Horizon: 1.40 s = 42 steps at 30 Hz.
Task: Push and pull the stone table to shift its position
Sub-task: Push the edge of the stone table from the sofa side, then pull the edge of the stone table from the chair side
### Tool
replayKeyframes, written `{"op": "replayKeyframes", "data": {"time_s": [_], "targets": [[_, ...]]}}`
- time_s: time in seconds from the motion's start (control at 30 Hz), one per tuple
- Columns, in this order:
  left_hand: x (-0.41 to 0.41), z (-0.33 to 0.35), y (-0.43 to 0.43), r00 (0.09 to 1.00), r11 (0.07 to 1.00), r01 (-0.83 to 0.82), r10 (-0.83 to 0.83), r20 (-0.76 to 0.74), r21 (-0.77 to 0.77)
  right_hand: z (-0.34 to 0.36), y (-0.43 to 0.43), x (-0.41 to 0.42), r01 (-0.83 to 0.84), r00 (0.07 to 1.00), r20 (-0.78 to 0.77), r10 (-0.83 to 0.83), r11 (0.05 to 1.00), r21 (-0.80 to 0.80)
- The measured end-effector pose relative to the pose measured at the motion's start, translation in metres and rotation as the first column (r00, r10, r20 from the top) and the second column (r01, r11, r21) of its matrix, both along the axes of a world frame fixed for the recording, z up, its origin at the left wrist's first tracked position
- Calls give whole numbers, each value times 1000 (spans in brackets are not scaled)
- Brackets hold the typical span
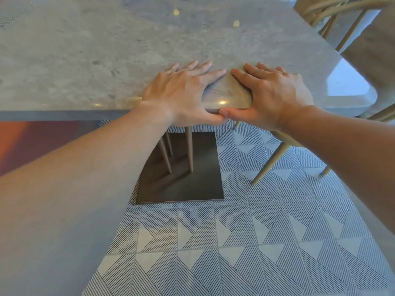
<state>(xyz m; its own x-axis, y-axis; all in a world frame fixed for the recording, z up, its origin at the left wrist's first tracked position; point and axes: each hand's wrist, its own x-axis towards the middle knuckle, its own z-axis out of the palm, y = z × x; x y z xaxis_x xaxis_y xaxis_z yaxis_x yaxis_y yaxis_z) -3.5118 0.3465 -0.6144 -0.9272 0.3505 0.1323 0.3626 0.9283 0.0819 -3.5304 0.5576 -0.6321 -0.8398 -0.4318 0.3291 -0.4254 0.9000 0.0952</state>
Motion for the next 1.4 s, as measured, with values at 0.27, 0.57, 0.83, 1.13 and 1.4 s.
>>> {"op": "replayKeyframes", "data": {"time_s": [0.27, 0.57, 0.83, 1.13, 1.4], "targets": [[-2, -1, -1, 1000, 1000, 0, 0, -16, -3, 1, 0, -2, 14, 998, 54, -14, 1000, 1], [-6, -3, -6, 999, 999, -2, 3, 38, -46, 8, 2, 2, 3, 972, 237, -5, 1000, 8], [44, 137, 52, 997, 570, -64, -7, 83, 819, 165, 75, 65, 148, 923, 309, 228, 532, -833], [107, 341, 180, 957, 266, 268, -185, -223, 926, 361, 204, 140, -152, 908, -18, 419, 289, -945], [152, 385, 299, 945, 298, 323, -145, -292, 898, 384, 332, 151, -251, 852, -83, 516, 264, -931]]}}
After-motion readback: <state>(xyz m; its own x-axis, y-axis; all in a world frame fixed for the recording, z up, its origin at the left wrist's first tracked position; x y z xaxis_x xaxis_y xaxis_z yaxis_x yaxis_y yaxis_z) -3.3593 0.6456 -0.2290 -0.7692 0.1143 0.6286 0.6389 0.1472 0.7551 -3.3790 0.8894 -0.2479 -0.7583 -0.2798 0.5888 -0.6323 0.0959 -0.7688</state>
